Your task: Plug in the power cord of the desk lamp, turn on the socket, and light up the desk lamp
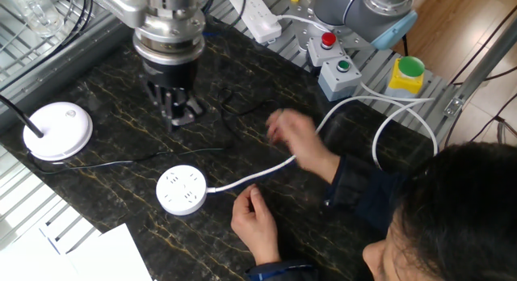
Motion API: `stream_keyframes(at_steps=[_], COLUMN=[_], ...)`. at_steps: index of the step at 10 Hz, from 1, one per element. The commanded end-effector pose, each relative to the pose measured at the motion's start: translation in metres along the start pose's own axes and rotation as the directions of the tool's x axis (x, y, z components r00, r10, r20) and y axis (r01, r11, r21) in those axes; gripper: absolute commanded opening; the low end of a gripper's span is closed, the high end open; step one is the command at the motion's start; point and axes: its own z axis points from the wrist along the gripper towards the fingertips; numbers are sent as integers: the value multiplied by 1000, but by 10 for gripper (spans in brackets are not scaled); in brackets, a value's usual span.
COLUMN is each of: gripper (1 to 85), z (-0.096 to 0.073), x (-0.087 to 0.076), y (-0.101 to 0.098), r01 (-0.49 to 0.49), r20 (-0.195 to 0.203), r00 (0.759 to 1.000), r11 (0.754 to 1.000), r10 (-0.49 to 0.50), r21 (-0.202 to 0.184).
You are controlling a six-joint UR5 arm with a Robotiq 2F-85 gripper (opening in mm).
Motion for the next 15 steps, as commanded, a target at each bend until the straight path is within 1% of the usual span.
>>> stream_keyframes(at_steps=[1,2,4,5,6,7,10,12,13,14,15], gripper=[10,10,10,10,10,10,10,10,10,10,10], z=[1,1,3,7,8,8,7,8,9,8,3], x=[28,32,31,32,31,30,29,22,13,6,3], y=[25,20,21,18,21,18,16,9,8,6,-2], r01=[-55,-25,2,45,33,41,71,87,96,99,110], r20=[-81,-93,-88,-88,-73,-68,-62,-44,-32,-35,-54], r00=[995,995,996,995,997,997,996,995,995,995,993], r11=[998,1000,1000,999,999,999,997,996,995,995,993], r10=[53,23,-4,-46,-34,-40,-70,-86,-95,-98,-108], r21=[-32,-18,-17,-10,-12,2,6,20,18,21,47])
